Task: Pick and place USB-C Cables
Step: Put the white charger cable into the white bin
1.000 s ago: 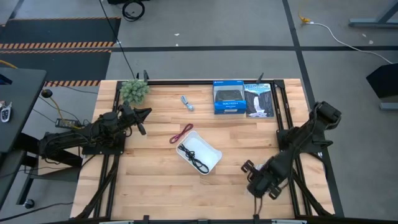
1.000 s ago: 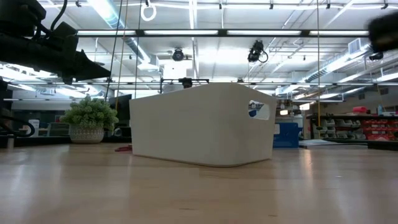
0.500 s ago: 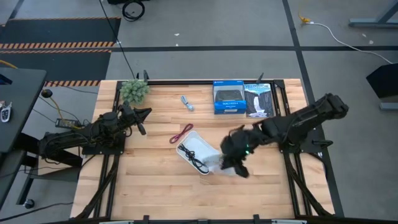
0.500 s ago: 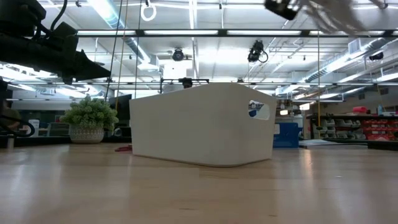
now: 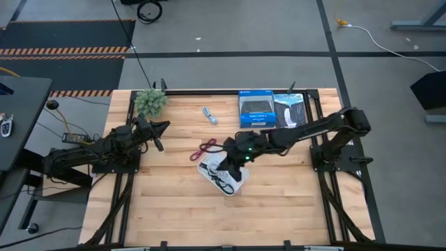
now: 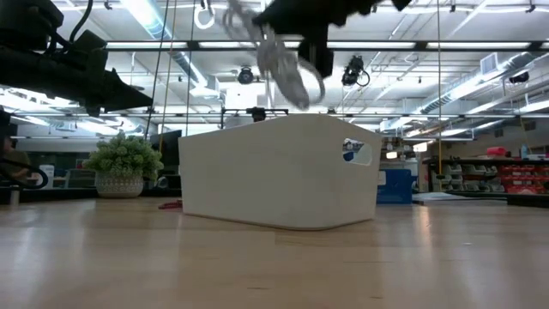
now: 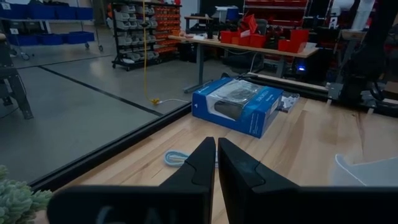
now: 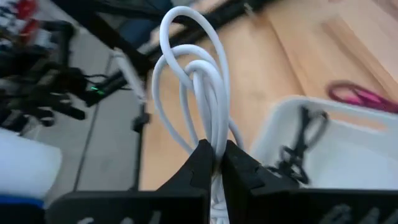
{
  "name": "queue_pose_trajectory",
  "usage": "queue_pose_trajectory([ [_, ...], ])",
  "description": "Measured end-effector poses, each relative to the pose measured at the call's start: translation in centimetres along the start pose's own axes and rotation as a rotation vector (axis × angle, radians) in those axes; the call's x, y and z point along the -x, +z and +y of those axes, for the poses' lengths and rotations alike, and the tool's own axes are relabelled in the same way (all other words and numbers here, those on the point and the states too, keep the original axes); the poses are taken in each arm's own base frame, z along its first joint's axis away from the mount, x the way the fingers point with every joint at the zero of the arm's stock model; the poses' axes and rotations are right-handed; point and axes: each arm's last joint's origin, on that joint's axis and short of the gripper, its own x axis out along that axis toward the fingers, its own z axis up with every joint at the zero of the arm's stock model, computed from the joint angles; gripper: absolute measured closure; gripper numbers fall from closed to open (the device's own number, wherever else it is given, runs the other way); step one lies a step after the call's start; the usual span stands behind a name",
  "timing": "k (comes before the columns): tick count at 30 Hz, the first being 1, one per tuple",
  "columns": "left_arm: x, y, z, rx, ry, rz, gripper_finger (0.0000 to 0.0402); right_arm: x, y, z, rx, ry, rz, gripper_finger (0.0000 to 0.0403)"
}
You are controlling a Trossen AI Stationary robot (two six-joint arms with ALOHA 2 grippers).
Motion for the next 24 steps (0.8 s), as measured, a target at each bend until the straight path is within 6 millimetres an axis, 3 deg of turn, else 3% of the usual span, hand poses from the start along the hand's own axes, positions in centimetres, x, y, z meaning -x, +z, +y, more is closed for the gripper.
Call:
queue_pose_trajectory([
  [6,0.0,0.0,0.0,0.0,0.0,0.0,0.0377,-1.7,-0.6,-2.9,-0.054,-0.11,0.062,0.0382],
  [14,0.0,0.0,0.0,0.0,0.0,0.0,0.0377,-4.1,-2.8,-6.2,-0.177,-0.242,0.215,0.0375],
  [24,0.0,0.0,0.0,0.0,0.0,0.0,0.0377,-5.5,-4.1,-7.6,-0.401,-0.269,0.275,0.0361],
])
